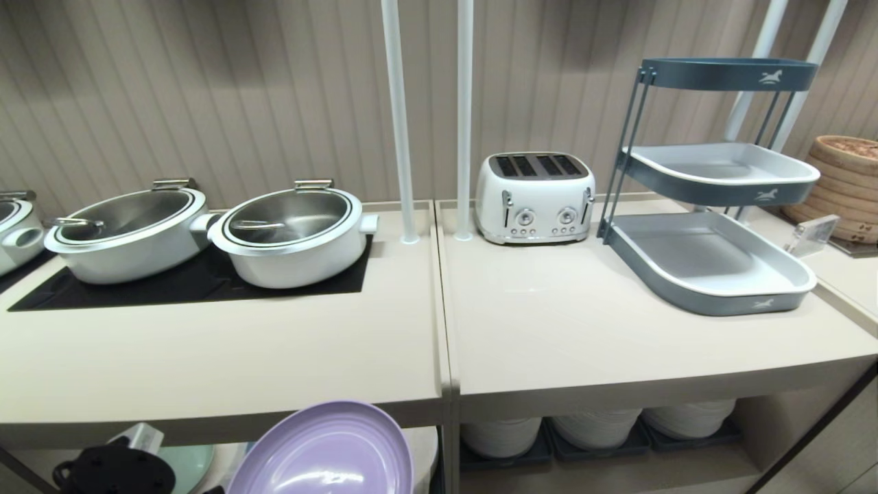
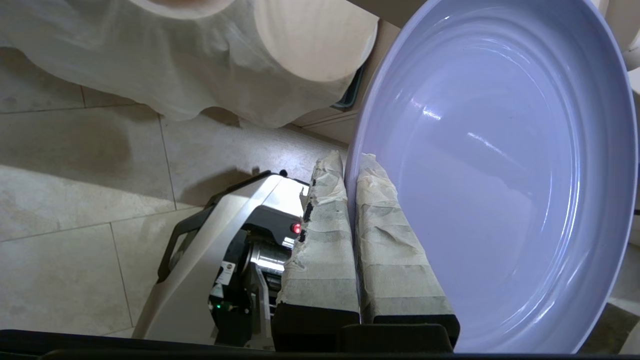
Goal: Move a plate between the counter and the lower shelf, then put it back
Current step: Put the plate
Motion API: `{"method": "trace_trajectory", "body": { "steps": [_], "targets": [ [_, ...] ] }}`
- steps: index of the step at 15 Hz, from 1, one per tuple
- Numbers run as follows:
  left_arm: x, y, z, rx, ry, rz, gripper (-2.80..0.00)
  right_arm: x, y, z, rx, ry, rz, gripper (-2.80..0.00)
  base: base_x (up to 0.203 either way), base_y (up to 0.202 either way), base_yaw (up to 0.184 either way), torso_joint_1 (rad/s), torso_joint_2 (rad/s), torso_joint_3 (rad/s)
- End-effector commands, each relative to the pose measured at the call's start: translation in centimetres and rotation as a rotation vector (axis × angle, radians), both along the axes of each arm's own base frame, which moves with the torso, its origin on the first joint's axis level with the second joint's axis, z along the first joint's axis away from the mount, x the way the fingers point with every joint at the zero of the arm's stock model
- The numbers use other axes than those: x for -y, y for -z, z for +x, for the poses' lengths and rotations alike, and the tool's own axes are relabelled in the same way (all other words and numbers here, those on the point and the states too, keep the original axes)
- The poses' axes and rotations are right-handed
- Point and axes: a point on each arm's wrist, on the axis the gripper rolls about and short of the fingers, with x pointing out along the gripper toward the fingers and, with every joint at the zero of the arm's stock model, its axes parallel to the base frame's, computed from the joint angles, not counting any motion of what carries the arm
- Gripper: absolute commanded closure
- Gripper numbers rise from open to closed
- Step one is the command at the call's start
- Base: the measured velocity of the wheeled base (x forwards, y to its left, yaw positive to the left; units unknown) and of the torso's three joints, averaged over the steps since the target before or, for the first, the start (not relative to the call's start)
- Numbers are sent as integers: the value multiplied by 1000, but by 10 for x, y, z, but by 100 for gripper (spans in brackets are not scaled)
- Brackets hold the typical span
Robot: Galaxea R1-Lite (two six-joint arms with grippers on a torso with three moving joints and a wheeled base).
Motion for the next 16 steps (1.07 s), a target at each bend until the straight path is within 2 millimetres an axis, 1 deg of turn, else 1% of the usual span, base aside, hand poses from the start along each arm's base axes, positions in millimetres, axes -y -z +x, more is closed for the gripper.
{"method": "trace_trajectory", "body": {
  "steps": [1,16],
  "targets": [
    [0,0,0,2,-5,-4,0,0,0,0,0,-1,0,0,0,0,0,0,0,0],
    [1,0,0,-9,-9,-29,0,0,0,0,0,-1,0,0,0,0,0,0,0,0]
  ]
}}
